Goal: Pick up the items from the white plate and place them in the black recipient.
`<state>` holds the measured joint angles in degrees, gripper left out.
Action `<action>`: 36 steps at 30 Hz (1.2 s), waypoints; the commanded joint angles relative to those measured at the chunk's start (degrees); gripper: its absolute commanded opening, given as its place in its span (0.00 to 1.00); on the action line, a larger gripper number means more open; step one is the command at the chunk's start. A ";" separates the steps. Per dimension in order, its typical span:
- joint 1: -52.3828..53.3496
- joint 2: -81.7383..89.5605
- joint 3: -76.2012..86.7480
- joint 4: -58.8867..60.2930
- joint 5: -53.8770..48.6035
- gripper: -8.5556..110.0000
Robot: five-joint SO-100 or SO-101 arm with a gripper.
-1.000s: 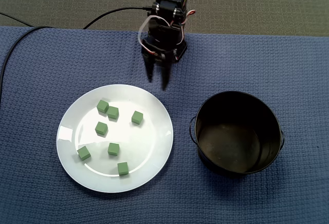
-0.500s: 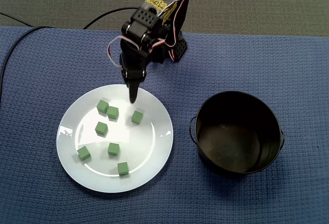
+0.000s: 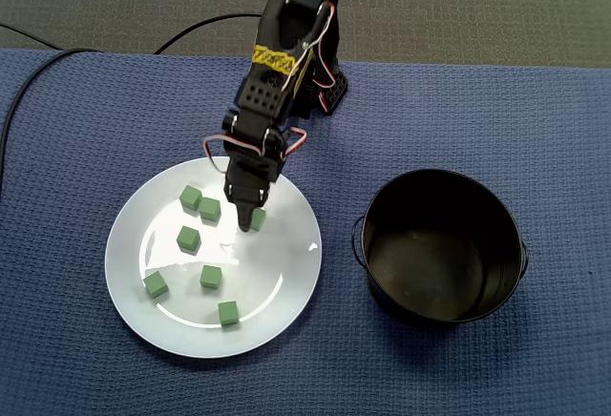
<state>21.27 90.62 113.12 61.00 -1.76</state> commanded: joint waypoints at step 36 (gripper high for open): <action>-44.21 -11.16 -56.07 19.34 -21.62 0.07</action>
<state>-17.31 89.30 65.13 78.93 -21.53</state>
